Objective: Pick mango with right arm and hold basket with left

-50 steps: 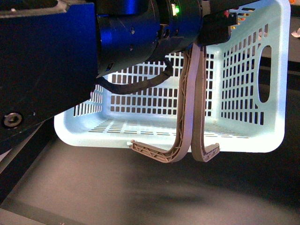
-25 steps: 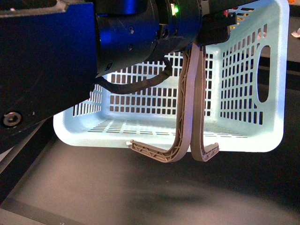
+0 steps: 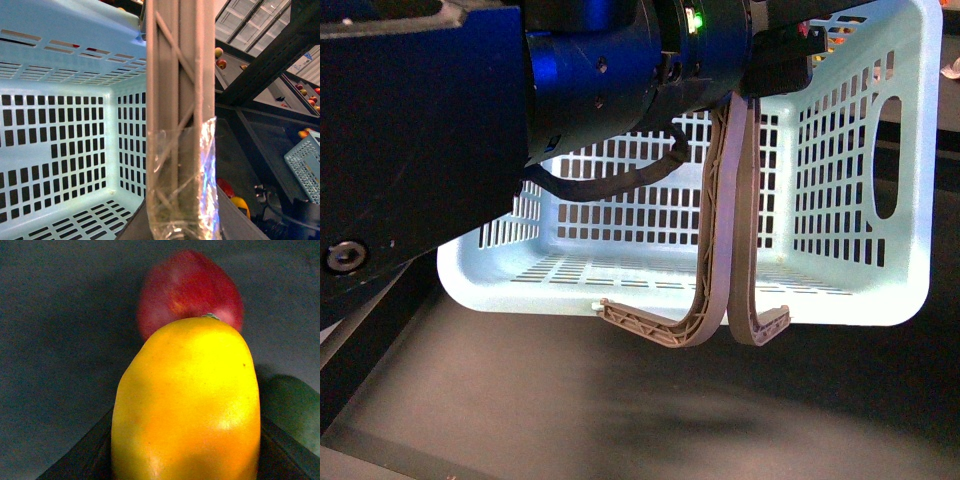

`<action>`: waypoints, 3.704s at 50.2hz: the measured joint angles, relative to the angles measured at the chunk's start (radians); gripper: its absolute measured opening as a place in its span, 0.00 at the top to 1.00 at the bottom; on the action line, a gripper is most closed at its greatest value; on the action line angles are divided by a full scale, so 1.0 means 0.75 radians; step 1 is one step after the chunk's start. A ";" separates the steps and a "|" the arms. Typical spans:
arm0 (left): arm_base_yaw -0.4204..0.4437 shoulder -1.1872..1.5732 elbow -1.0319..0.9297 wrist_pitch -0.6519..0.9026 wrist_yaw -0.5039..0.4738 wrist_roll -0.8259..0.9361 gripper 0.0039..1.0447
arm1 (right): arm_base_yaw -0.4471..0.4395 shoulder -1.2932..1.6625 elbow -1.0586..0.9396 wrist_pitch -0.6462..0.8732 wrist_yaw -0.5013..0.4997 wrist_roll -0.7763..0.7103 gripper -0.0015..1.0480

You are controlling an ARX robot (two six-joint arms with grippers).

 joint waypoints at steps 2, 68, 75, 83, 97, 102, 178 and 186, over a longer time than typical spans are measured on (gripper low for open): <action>0.000 0.000 0.000 0.000 0.000 0.000 0.94 | 0.017 -0.051 -0.016 -0.019 -0.025 0.025 0.42; 0.000 0.000 0.000 0.000 -0.003 0.000 0.94 | 0.966 -0.872 -0.066 -0.233 -0.112 0.464 0.16; -0.001 0.001 -0.004 -0.003 0.006 0.007 0.94 | 0.950 -0.999 -0.111 -0.227 -0.146 0.480 0.08; 0.000 0.004 -0.008 -0.003 -0.003 0.007 0.94 | 0.899 -1.201 -0.187 -0.278 -0.183 0.486 0.08; -0.001 0.004 -0.008 -0.003 -0.004 0.007 0.94 | 0.727 -1.638 -0.366 -0.474 -0.176 0.477 0.08; -0.002 0.004 -0.008 -0.002 -0.001 0.008 0.94 | 0.668 -1.770 -0.422 -0.550 -0.159 0.453 0.08; -0.002 0.004 -0.008 -0.003 -0.002 0.007 0.94 | 0.744 -2.843 -0.936 -0.776 0.127 -0.067 0.98; -0.002 0.004 -0.008 -0.002 -0.001 0.007 0.94 | 0.748 -2.903 -0.987 -0.780 0.139 -0.067 0.98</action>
